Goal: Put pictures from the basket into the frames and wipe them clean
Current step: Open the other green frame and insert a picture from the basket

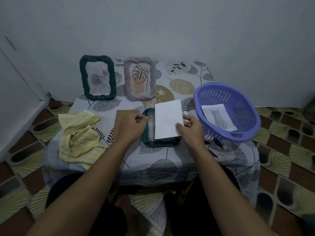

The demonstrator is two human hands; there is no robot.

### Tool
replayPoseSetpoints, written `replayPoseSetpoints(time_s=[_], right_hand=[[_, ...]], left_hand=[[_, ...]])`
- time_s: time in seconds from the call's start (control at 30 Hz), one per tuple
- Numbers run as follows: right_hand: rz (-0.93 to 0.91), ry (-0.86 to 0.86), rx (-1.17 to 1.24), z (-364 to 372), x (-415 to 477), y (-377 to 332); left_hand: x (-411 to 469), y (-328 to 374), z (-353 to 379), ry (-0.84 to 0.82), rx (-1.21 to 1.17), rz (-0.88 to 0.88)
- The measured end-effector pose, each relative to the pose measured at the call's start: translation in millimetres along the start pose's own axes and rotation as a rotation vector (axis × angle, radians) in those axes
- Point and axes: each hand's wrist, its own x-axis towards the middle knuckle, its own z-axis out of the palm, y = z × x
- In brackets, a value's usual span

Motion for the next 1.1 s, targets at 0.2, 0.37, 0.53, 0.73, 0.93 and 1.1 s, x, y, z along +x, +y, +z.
replayPoseSetpoints(time_s=[0.2,0.37,0.53,0.73,0.93,1.1], right_hand=[[-0.027,-0.029,-0.065,-1,-2,-6],[-0.247,0.047,-0.429,-13,-5,-27],[-0.437,0.184,-0.822,-36,-2,-43],[-0.177,-0.023,-0.979,-72,10,-45],[-0.242,0.023,-0.910,-87,18,-43],[-0.281,-0.019,-0.866,-87,25,-44]], left_hand=[[4,13,19,-0.180,-0.405,-0.246],[15,18,30,-0.062,-0.431,-0.211],[24,26,45,-0.044,-0.444,-0.208],[32,39,77,-0.049,-0.369,-0.237],[33,50,115,-0.085,-0.304,-0.266],[27,60,139,-0.182,-0.267,-0.244]])
